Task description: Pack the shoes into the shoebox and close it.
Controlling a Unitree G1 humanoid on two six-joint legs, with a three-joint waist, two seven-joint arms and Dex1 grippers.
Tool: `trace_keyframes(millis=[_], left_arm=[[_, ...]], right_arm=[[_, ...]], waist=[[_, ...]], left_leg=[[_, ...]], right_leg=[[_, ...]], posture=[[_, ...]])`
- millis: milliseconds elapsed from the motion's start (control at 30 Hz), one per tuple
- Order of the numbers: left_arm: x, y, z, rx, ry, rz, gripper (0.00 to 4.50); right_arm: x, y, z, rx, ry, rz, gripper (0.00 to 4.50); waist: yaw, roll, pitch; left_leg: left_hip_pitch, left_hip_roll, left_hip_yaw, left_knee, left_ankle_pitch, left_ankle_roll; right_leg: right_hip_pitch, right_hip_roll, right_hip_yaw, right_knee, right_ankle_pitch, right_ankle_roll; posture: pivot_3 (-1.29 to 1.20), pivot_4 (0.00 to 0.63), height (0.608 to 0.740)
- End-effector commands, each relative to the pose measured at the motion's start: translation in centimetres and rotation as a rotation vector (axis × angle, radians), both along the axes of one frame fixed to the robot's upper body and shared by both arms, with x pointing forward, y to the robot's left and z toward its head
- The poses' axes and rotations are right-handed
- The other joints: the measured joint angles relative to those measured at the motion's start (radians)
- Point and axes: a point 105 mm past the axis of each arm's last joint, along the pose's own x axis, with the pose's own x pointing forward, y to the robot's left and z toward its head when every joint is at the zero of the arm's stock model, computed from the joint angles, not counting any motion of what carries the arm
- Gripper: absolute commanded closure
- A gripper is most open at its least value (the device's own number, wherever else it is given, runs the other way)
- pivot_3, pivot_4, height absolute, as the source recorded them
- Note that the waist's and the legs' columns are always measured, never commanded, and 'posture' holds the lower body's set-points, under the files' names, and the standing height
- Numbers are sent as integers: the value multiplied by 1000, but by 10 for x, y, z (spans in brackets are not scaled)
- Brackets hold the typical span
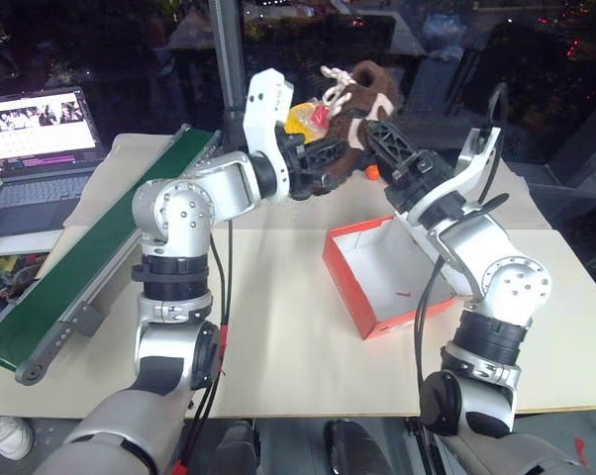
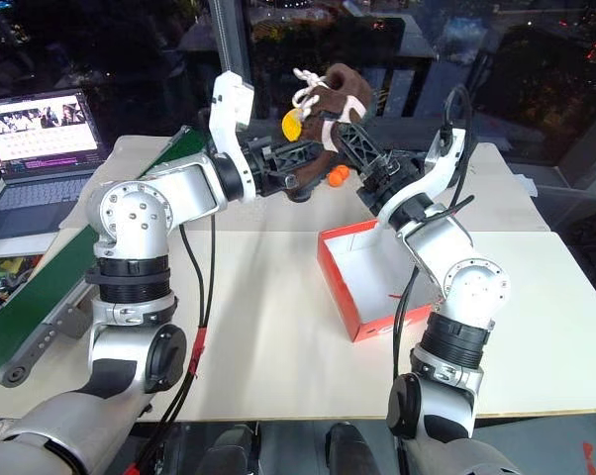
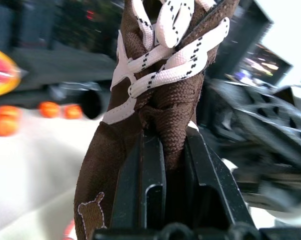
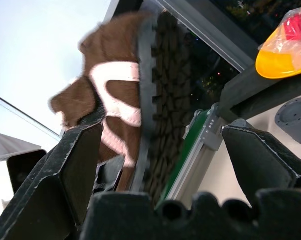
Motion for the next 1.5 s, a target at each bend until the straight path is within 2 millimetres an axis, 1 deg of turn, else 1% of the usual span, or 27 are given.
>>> trace_keyframes(millis=[33,167,267,400,467,500,567,633,700,733,767,800,833,867,900,967,1000,1067,1100,1133,1167,1233,1300,1367,1400,1467,1500], left_arm=[[-25,-21,13,-16,-26,-142,4487],[-31,-29,9,-6,-8,-181,4487],[-34,-32,11,-19,0,-198,4500],[-36,-33,11,-15,-1,-204,4500],[-34,-31,15,-33,-4,-190,4500],[-33,-30,17,-42,-4,-182,4500],[-33,-28,23,-67,-12,-167,4500],[-31,-22,31,-134,-11,-138,3546],[-32,-17,37,-187,2,-141,2939],[-30,-14,38,-178,-16,-116,2535],[-29,-12,39,-167,-30,-95,2256],[-27,-9,40,-161,-41,-69,1801],[-23,0,45,-178,-56,-32,1494],[-19,9,51,-193,-81,7,1082],[-13,22,58,-199,-123,64,1082],[-3,43,66,-179,-196,164,1082],[3,55,68,-151,-236,222,1082],[13,70,68,-106,-283,300,1082],[20,80,67,-102,-286,351,1082],[25,89,63,-65,-307,390,1082],[29,93,57,18,-344,412,1082],[30,94,40,162,-402,393,1082],[28,94,18,228,-375,332,1082],[21,92,3,269,-348,266,1082],[18,90,-1,280,-348,245,1082],[12,88,-7,282,-338,227,1082],[10,88,-9,279,-332,225,1082]], right_arm=[[-1,1,16,1,-68,-3,0],[1,-1,18,10,-79,-10,0],[1,-3,20,28,-88,-13,708],[1,-4,21,37,-96,-24,2040],[2,-6,22,39,-93,-38,2634],[2,-7,22,39,-91,-42,2881],[3,-9,21,39,-88,-53,3185],[3,-11,20,35,-83,-69,3364],[4,-14,21,31,-81,-84,3482],[5,-15,22,32,-82,-89,3602],[5,-16,23,33,-84,-91,3786],[6,-17,23,31,-86,-96,4046],[7,-21,25,24,-87,-113,4147],[9,-24,28,12,-92,-131,4177],[11,-29,32,-23,-103,-156,4190],[13,-37,40,-91,-126,-185,4205],[14,-41,45,-134,-141,-191,4205],[15,-46,51,-198,-157,-193,4205],[15,-48,52,-273,-164,-198,4205],[16,-48,48,-405,-161,-194,4205],[17,-48,41,-521,-150,-180,4205],[15,-46,24,-724,-128,-129,4205],[12,-43,-1,-904,-94,-49,4205],[9,-43,-21,-986,-61,23,4205],[9,-43,-26,-1005,-54,43,4205],[8,-42,-43,-1085,-35,75,4205],[9,-42,-48,-1103,-31,87,4205]], waist=[[-1,0,0],[2,0,0],[4,1,0],[2,1,0],[2,1,0],[3,1,0],[4,1,0],[4,1,0],[5,1,0],[4,1,0],[4,1,0],[3,1,0],[3,1,0],[3,1,0],[3,1,0],[1,2,2],[1,4,2],[3,7,4],[4,7,4],[5,7,4],[6,7,4],[5,7,4],[6,7,4],[6,7,4],[6,7,5],[5,7,5],[5,7,5]], left_leg=[[0,0,0,0,0,0],[0,0,0,0,0,0],[0,0,0,0,0,0],[0,0,0,-1,0,0],[0,0,0,-1,0,0],[0,0,0,-1,0,0],[0,0,0,-1,0,0],[0,0,0,-1,0,0],[0,0,0,-1,0,0],[0,0,0,-1,0,0],[0,0,0,-1,0,0],[0,0,0,-1,0,0],[0,0,0,-1,0,0],[0,0,0,-1,0,0],[0,0,0,-1,0,0],[0,0,0,-1,0,0],[0,-1,0,-1,0,0],[0,-1,1,-2,0,0],[0,-1,1,-3,0,0],[0,-1,1,-4,0,0],[0,-1,1,-4,0,0],[0,-1,1,-5,0,0],[0,-1,2,-5,0,0],[0,-1,2,-4,0,0],[0,-1,2,-4,0,0],[-1,-1,2,-3,0,0],[-1,-1,1,-3,0,0]], right_leg=[[0,0,0,0,0,0],[0,0,0,0,0,0],[0,0,0,-1,0,0],[0,0,0,-1,0,0],[0,0,0,-1,0,0],[0,0,0,-1,0,0],[0,0,0,-1,0,0],[0,0,0,-2,0,0],[0,0,0,-2,0,0],[0,0,0,-2,0,0],[0,0,0,-2,0,0],[0,0,0,-2,0,0],[0,0,0,-2,0,0],[0,0,0,-2,0,0],[0,0,0,-2,0,0],[0,0,0,-1,0,0],[0,0,1,-2,0,0],[0,0,1,-2,0,0],[0,0,1,-2,0,0],[-1,0,1,-3,0,0],[0,0,1,-4,0,0],[0,-1,1,-5,-1,1],[0,-1,1,-5,-1,0],[0,-1,1,-5,0,0],[0,-1,1,-5,0,0],[-1,-1,1,-5,0,0],[-1,-1,1,-4,0,0]], posture=[[0,150,740],[0,150,740],[0,150,740],[0,150,740],[0,150,740],[0,150,740],[0,150,740],[0,150,740],[0,150,740],[0,150,740],[0,150,740],[0,150,740],[0,150,740],[0,150,740],[0,150,740],[0,150,740],[0,150,740],[0,150,740],[0,150,740],[0,150,740],[0,150,740],[0,150,740],[0,150,740],[0,150,740],[0,150,740],[0,150,740],[0,150,740]])
